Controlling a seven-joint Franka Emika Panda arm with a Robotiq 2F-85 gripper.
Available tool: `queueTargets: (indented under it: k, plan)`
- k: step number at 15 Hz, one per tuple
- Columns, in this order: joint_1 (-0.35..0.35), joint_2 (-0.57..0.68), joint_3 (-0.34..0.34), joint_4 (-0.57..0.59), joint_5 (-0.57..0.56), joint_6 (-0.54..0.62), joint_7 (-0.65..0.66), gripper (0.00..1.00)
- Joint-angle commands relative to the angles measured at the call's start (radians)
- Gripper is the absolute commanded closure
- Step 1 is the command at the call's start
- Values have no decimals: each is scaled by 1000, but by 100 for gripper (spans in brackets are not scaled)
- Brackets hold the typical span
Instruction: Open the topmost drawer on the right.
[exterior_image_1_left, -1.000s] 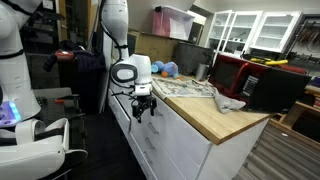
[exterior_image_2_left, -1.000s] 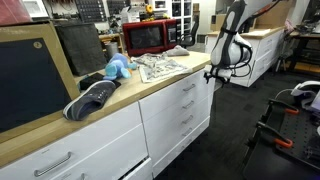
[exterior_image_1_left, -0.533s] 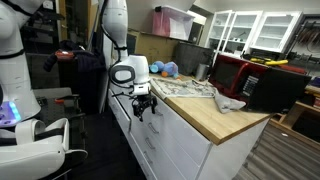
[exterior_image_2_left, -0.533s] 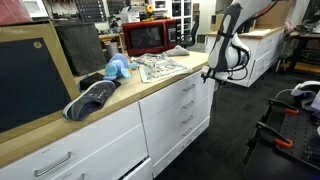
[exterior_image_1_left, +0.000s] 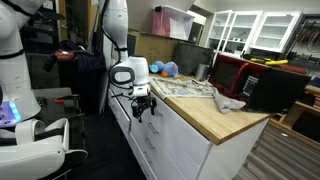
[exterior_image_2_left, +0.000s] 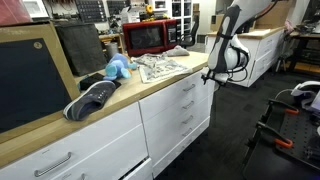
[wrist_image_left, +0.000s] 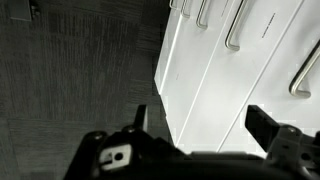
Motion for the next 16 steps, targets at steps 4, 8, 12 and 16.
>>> queueTargets:
  k: [4,8,12,16]
  plan:
    - [-217,9,240,47,16,103,6,0]
    - [-342,50,357,74,-13,163,8,0]
    - [-428,115,438,103,-23,204,-16,0]
    - [-482,156,487,160,-64,216,-16,0]
